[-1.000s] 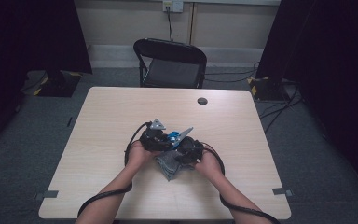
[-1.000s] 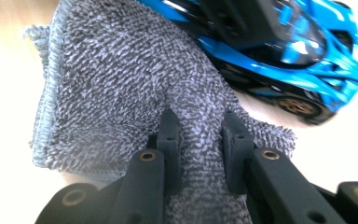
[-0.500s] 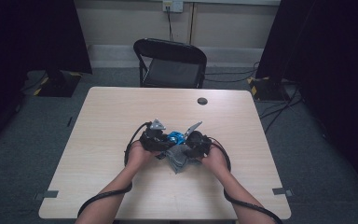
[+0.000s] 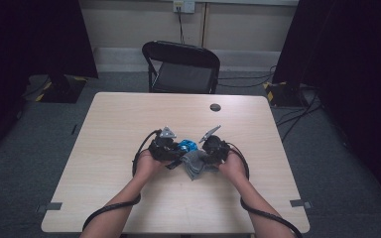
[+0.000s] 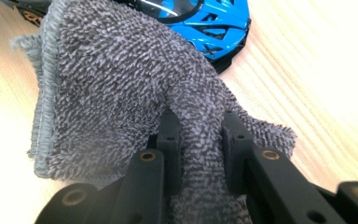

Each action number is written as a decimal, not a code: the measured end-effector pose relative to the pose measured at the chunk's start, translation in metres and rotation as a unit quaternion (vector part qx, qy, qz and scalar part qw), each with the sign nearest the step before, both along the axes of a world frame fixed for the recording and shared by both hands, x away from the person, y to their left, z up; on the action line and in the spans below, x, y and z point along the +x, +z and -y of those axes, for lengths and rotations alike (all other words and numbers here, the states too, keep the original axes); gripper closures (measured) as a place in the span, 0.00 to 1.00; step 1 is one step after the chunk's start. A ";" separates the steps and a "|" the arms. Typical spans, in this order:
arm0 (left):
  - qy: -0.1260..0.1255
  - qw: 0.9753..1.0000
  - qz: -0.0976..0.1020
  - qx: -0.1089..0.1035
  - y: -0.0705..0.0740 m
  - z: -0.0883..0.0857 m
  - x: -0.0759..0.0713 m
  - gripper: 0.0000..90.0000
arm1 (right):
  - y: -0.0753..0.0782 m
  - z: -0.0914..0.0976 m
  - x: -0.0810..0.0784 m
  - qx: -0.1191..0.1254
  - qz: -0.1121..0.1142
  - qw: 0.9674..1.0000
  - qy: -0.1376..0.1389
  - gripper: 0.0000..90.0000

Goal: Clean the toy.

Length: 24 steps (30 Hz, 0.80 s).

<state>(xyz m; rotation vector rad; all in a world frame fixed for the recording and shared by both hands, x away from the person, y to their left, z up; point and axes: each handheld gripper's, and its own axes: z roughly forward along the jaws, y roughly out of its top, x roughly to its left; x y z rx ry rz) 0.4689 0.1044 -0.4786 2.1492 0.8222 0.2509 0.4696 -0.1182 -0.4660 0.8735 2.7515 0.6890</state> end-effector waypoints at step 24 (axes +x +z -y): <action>-0.001 1.000 0.002 0.002 0.000 0.000 0.000 0.57 | -0.002 0.020 0.011 0.026 -0.004 0.999 -0.047 0.81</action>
